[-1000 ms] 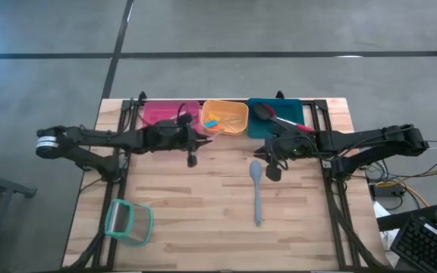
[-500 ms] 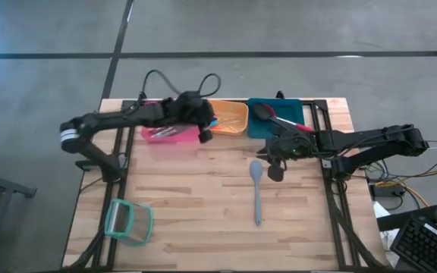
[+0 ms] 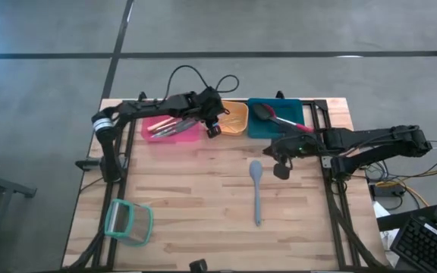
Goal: Pick & Place Kitchen Items
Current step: Put the pink spatula into the yellow bin
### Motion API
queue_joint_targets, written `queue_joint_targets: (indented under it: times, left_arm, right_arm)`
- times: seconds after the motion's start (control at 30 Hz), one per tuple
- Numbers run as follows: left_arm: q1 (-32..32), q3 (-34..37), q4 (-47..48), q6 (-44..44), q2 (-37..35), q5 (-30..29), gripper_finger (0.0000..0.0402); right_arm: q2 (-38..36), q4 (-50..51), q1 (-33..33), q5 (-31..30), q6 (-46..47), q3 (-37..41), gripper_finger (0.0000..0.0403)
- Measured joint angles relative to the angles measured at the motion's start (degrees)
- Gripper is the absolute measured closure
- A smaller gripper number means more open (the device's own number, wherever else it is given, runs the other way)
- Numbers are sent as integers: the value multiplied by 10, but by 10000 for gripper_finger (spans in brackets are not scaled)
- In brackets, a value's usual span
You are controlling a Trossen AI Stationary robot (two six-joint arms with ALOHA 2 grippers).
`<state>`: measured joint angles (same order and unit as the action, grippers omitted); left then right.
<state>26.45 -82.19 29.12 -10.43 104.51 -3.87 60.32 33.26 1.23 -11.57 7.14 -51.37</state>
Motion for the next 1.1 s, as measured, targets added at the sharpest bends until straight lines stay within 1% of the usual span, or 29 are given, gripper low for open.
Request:
queue_joint_targets:
  times: [0.1,0.2,0.53,0.67,0.77,0.97,1.1]
  left_arm:
    - [4,0,0,0,14,1,374]
    - [8,0,-1,-4,22,1,374]
    - [20,-1,0,-9,26,2,374]
    - [23,-4,3,-13,27,3,374]
    - [25,-9,9,-14,27,18,374]
    - [26,-16,18,-14,28,18,374]
    - [27,-32,38,-14,49,18,374]
  right_arm:
    - [-30,0,0,-39,0,0,376]
    - [-57,0,0,-62,-1,0,376]
    - [-117,-2,0,-67,-13,1,364]
    - [-127,-8,0,-80,-19,1,373]
    - [-129,-8,0,-97,-23,1,380]
    - [-129,-10,-1,-101,-34,1,391]
    - [-129,-12,-2,-102,-37,1,394]
